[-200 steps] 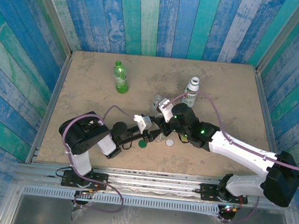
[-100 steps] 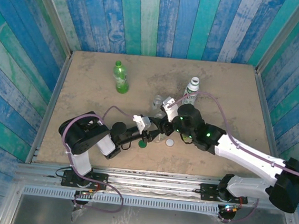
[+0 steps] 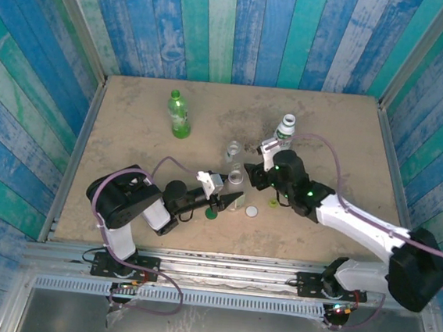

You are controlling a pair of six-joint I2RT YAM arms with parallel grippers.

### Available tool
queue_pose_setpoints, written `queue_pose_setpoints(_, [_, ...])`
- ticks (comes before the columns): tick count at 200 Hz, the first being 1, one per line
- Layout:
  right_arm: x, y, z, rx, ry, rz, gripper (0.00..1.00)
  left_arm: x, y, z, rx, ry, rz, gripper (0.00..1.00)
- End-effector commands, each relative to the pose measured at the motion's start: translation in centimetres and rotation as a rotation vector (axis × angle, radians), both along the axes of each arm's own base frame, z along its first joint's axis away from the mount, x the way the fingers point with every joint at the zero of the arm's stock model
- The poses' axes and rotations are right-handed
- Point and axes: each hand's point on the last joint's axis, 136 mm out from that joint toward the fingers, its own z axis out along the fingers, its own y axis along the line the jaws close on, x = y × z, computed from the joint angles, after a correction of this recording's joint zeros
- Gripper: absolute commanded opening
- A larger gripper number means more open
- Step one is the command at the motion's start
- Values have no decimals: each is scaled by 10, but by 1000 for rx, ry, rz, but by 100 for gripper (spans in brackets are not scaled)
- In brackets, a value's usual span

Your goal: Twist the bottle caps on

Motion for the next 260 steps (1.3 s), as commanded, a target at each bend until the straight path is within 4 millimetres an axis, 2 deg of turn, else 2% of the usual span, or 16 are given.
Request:
queue_pose_setpoints(1, [9, -5, -28, -69, 76, -44, 66, -5, 3, -3, 20, -1, -10, 43])
queue_pose_setpoints(30, [20, -7, -66, -123, 160, -94, 64, -5, 5, -3, 24, 0, -7, 43])
queue_pose_setpoints(61, [35, -9, -94, -156, 210, -99, 63, -7, 5, -4, 24, 3, -15, 44])
queue_pose_setpoints(96, [50, -8, -109, -178, 231, -118, 62, -5, 6, -5, 29, 5, -3, 44])
queue_pose_setpoints(130, [55, -8, -126, -194, 262, -129, 58, -4, 7, -5, 30, 2, 1, 44])
queue_pose_setpoints(199, [54, -6, -139, -216, 285, -110, 46, -4, 9, -6, 38, 2, 4, 44])
queue_pose_setpoints(237, [53, -5, -133, -211, 276, -97, 41, -4, 8, -6, 38, 0, 1, 43])
queue_pose_setpoints(260, [49, -6, -122, -198, 268, -92, 40, -4, 7, -8, 43, 3, -2, 44])
